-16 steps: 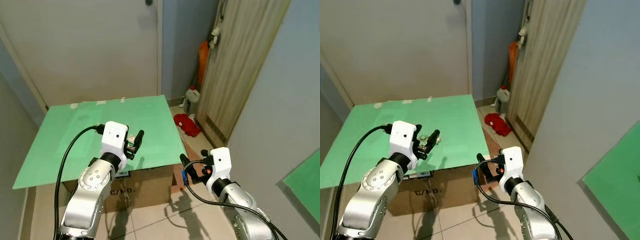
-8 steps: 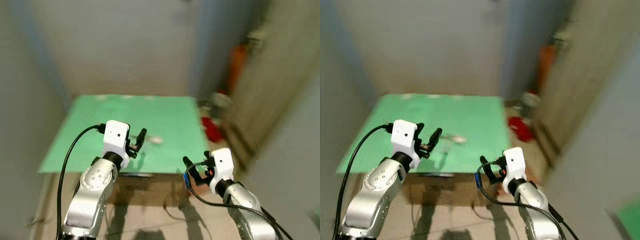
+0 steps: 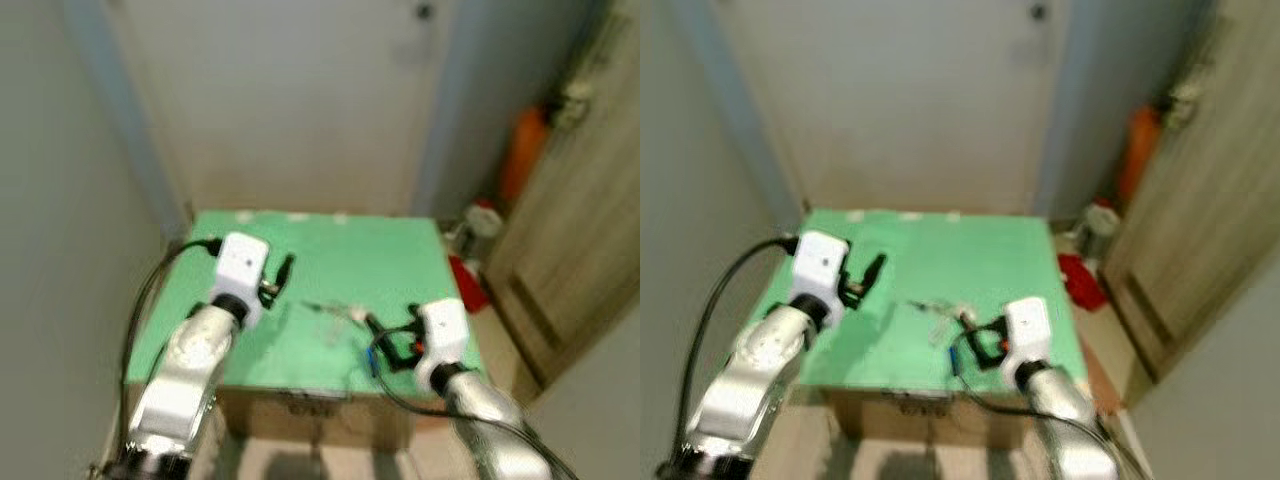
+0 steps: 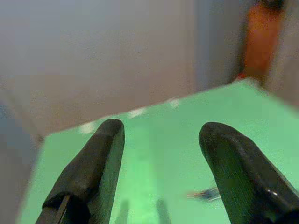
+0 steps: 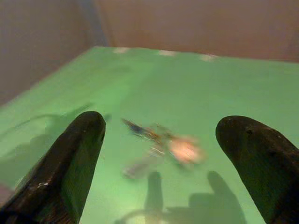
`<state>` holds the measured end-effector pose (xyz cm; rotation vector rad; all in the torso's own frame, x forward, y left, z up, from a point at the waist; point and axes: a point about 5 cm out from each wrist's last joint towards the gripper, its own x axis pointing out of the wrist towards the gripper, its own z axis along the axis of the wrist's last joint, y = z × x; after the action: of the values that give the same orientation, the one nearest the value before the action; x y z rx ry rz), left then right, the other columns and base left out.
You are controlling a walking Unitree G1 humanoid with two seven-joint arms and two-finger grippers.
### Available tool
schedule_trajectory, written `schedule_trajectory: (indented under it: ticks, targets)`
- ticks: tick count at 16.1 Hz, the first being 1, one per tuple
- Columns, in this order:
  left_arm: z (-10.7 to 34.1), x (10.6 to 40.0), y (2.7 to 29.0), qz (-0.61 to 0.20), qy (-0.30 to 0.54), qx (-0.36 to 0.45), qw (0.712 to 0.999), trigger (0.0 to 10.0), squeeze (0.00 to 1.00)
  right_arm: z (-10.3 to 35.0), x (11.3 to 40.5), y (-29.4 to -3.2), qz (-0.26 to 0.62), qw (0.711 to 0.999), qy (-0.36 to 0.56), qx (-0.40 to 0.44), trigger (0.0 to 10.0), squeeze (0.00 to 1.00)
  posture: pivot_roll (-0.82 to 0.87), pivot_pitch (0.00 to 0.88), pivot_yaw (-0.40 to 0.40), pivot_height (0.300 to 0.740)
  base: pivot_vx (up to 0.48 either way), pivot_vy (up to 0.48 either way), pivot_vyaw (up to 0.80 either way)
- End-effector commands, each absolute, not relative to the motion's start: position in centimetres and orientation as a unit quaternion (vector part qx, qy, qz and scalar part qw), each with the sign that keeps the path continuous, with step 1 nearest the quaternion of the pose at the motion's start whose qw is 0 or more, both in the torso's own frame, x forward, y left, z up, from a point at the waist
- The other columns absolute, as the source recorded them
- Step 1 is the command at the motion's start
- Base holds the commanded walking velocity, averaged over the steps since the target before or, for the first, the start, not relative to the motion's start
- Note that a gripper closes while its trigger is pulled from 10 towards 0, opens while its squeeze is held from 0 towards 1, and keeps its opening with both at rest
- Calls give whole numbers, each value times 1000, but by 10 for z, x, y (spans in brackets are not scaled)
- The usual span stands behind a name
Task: Hang keys on a hook
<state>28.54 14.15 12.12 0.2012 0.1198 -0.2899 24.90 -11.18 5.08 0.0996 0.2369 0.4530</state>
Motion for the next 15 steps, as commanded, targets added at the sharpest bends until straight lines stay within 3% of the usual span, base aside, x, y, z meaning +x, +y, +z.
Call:
schedule_trajectory:
  ticks: [1, 7, 15]
  targets:
    - [123, 288, 136, -147, 59, 100, 982, 10000, 0, 53, 250, -120, 215, 969, 114, 39, 10000, 0, -43, 0, 28, 740, 0, 0, 0]
    - [127, 297, 134, -153, 50, 120, 980, 10000, 0, 53, 251, -119, 212, 970, 107, 42, 10000, 0, -36, 0, 28, 740, 0, 0, 0]
    - [127, 298, 131, -153, 47, 126, 979, 10000, 0, 51, 251, -119, 213, 970, 111, 38, 10000, 0, -34, 0, 27, 736, 447, 0, -195]
